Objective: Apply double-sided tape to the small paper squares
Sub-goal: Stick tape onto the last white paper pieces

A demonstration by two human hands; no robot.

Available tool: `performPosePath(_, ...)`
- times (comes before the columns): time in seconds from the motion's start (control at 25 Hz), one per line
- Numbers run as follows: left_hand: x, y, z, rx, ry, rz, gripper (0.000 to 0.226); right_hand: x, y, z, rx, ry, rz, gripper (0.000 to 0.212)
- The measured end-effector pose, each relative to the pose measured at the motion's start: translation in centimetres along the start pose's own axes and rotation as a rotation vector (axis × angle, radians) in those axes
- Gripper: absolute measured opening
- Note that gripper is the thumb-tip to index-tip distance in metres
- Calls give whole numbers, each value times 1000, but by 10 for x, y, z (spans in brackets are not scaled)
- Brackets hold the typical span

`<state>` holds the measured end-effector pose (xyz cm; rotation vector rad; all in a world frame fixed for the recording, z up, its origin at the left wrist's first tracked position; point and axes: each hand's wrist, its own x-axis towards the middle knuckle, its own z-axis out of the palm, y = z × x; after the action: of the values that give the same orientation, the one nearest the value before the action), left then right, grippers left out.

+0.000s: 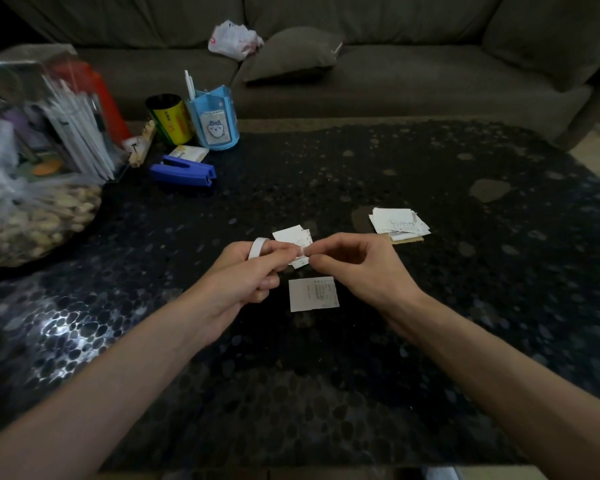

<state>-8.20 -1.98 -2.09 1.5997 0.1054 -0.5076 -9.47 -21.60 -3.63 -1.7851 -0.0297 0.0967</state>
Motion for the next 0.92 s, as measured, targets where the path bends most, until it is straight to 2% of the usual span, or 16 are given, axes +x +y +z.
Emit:
performPosePath(0.56,-3,2,1,66,-6,-2,18,1,4,3,-35,71,-20,8)
performPosePath(0.92,-2,2,1,116,100,-75,13,-3,1,5,-60,112,130,5)
